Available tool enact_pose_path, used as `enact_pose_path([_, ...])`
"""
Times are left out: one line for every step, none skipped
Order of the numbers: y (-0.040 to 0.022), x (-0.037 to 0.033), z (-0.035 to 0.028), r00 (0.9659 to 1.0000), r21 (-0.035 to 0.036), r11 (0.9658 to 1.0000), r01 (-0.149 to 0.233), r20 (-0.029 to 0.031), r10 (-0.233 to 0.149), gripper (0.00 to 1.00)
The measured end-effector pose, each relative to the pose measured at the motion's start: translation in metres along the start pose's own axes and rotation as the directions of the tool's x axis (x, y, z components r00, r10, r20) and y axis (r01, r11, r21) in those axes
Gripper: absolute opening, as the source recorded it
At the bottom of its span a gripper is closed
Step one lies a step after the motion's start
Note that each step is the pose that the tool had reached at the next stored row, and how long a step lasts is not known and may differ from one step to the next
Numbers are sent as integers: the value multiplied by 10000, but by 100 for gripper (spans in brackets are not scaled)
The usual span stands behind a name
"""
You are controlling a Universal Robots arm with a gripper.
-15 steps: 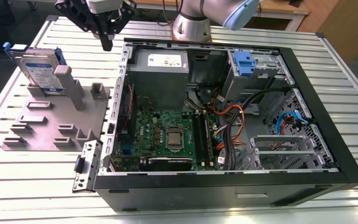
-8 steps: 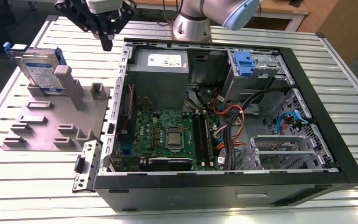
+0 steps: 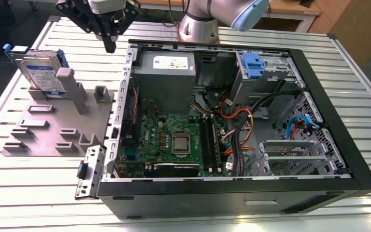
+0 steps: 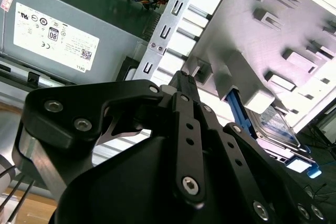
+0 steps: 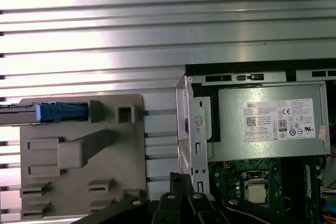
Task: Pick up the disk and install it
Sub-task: 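Reach for the disk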
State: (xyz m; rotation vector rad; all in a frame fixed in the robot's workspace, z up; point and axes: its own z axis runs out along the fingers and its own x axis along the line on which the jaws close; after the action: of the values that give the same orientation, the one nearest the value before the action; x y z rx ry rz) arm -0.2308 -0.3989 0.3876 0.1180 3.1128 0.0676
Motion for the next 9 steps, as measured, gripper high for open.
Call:
enact_pose_path([0,0,0,10000,0,10000,0,0,0,11])
enact_pose_path([0,1,0,10000,0,10000,0,0,0,11])
enact_pose_path([-1,6,2,10000,1,10000,0,-1,0,11])
enact_pose_path([-1,9,4,10000,0,10000,0,0,0,11])
enact_pose_path([-1,9,4,10000,0,10000,0,0,0,11])
enact_pose_path([-1,10,4,10000,0,10000,0,0,0,11])
enact_pose_path([-1,10,4,10000,0,10000,0,0,0,11])
enact_pose_path([-1,10,4,10000,0,10000,0,-1,0,11])
enact_pose_path([-1,10,4,10000,0,10000,0,0,0,11])
